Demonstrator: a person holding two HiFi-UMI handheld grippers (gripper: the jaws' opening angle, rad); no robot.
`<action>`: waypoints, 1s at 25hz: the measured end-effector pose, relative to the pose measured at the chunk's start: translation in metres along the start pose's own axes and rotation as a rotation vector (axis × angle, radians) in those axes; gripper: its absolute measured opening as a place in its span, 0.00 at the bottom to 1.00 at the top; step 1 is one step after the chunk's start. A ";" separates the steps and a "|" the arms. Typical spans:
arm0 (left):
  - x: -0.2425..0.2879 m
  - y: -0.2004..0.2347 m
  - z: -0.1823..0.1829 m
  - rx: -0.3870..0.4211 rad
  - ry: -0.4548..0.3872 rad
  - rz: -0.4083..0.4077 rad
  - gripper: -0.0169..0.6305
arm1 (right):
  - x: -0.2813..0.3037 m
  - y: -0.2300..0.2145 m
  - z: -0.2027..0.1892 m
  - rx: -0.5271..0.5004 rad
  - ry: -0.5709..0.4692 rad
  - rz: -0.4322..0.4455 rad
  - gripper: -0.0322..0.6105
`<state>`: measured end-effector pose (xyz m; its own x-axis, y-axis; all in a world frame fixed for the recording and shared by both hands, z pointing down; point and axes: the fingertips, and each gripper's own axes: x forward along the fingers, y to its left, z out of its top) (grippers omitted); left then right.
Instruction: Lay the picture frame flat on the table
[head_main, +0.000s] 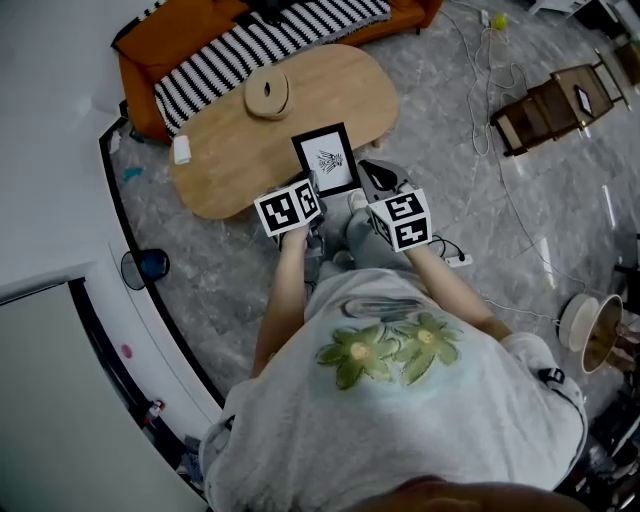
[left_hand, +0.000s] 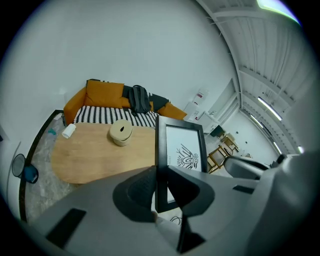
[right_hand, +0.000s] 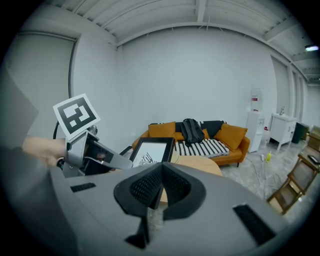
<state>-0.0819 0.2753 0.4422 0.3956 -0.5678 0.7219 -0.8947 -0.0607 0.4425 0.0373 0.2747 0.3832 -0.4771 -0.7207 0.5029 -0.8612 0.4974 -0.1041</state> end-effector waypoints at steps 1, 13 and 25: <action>0.006 0.000 0.005 -0.006 0.003 0.002 0.15 | 0.006 -0.005 0.003 0.000 0.001 0.001 0.06; 0.058 -0.002 0.066 -0.055 0.015 0.031 0.15 | 0.066 -0.064 0.034 0.007 0.042 0.035 0.06; 0.097 -0.007 0.098 -0.088 0.022 0.077 0.15 | 0.108 -0.105 0.048 0.002 0.053 0.089 0.06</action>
<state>-0.0575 0.1401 0.4574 0.3313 -0.5501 0.7666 -0.9013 0.0558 0.4296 0.0675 0.1215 0.4070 -0.5422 -0.6469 0.5362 -0.8160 0.5575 -0.1527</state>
